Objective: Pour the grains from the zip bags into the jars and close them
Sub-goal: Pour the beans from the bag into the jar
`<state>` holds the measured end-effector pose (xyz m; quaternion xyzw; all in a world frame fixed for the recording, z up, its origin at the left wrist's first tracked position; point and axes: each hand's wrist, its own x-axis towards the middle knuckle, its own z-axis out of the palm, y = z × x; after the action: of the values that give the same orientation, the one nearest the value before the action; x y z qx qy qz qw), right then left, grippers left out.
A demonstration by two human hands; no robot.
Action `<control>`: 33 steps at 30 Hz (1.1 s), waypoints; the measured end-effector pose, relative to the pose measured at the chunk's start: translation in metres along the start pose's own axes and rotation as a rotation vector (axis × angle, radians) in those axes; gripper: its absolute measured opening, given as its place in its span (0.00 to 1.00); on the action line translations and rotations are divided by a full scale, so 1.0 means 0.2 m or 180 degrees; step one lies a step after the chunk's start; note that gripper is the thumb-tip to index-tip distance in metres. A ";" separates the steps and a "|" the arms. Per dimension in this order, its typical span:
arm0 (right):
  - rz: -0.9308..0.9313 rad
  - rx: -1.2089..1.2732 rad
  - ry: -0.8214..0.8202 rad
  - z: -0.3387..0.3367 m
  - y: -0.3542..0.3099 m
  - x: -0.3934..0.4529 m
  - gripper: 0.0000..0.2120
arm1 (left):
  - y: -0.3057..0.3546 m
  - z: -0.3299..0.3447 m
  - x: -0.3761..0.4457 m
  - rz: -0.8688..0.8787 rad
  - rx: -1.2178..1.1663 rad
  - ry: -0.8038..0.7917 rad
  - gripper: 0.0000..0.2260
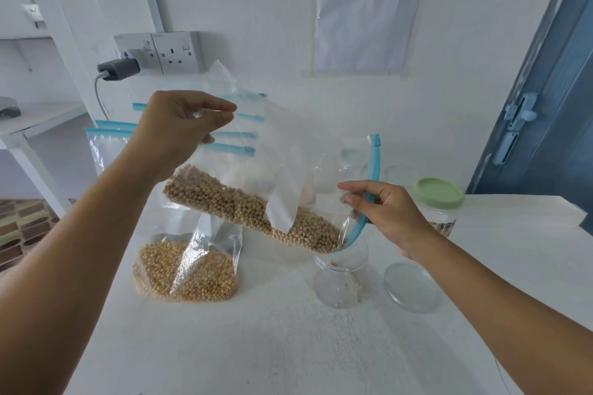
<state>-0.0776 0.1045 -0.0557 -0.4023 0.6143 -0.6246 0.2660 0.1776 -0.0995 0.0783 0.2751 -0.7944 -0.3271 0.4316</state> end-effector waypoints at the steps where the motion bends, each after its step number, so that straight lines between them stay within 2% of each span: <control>1: 0.0008 -0.0021 -0.0032 0.00 0.00 0.00 0.10 | 0.00 0.00 0.00 0.0016 0.0013 0.0005 0.06; 6: -0.0135 -0.0037 -0.0121 -0.02 -0.01 -0.01 0.16 | 0.03 -0.02 0.01 0.0097 -0.0040 -0.0019 0.06; 12: -0.0195 0.0072 -0.0165 -0.02 0.00 -0.01 0.14 | 0.05 -0.04 0.04 0.0144 0.0049 0.0006 0.06; 20: -0.0162 -0.0056 -0.0202 -0.04 0.04 -0.01 0.18 | 0.00 -0.04 0.05 0.0024 0.0004 -0.0068 0.07; 33: -0.0105 -0.0007 -0.0132 -0.01 0.05 -0.02 0.15 | 0.06 0.00 0.05 0.0114 0.0030 -0.0058 0.07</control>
<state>-0.0785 0.1078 -0.0668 -0.4255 0.6026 -0.6197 0.2678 0.1714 -0.0988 0.0928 0.2599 -0.8046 -0.3181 0.4289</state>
